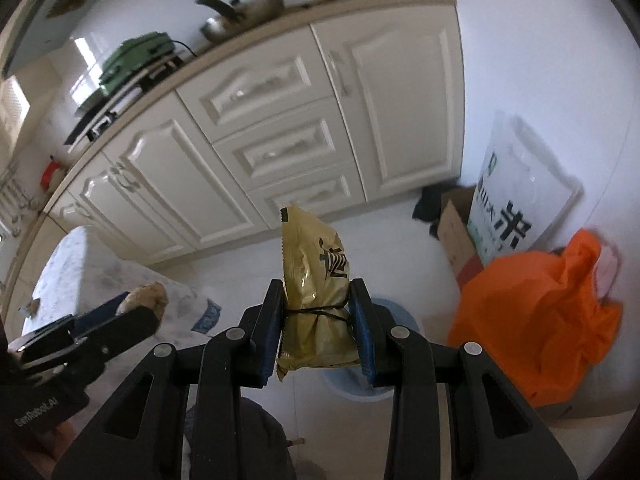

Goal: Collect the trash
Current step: 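Carry both items to the blue bin and open both grippers over it, then move both tools back toward the table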

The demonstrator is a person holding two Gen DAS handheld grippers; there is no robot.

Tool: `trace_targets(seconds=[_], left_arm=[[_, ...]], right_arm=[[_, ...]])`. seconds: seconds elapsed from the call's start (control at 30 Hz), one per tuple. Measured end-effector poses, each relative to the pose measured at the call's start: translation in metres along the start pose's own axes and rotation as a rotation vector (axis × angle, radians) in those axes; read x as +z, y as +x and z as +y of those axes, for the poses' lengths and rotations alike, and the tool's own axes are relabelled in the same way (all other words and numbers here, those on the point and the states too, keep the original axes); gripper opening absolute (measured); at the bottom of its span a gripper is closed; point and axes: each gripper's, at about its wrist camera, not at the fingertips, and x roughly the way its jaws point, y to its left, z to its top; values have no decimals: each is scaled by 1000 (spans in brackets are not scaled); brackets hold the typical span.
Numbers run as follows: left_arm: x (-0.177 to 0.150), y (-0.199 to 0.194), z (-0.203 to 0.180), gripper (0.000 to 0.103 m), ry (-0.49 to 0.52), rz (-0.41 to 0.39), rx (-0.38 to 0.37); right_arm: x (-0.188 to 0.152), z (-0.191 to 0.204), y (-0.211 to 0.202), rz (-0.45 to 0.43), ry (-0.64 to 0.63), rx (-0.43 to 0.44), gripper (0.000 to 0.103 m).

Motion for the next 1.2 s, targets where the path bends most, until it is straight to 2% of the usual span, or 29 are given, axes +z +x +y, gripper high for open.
trace_targets(seconds=[0.13,0.17,0.2,0.23,0.27,0.3,0.37,0.4,0.43,0.5,0.6,0.73,0.97,1.2], left_arm=[[31,51,-3,27,-12,69,-14],[38,63,-2,34,-16,95,-24],[43,74,-1,50,-18,116,-23],[49,81,0,59,-21,119,-7],[52,85,1,78,-25,114,17],[53,88,3,87,-31,107,30],[56,88,2,92,-34,96,49],[55,86,0,97,-27,91,69],[58,86,-2,98,-21,79,94],[54,79,-8,99,-16,64,110],[50,71,-17,101,-8,46,132],[42,40,-28,102,10,-1,143],[-10,-69,-5,102,-16,-118,138],[-63,-169,37,102,-76,-247,175]], right_arm=[[0,-18,30,40,37,5,35],[1,-23,35,48,50,5,35],[1,-28,41,58,63,2,38],[1,-32,46,70,73,-2,53],[0,-36,49,77,84,-9,61],[-1,-40,50,72,98,-16,70],[-3,-44,47,67,112,-23,72],[-5,-46,45,60,121,-29,79],[-5,-47,42,51,128,-33,91],[-5,-48,37,40,137,-37,103],[-5,-44,28,33,136,-48,103],[-3,-33,13,15,123,-49,103],[0,7,-20,-28,73,-27,103],[1,77,-48,-67,-35,39,103]])
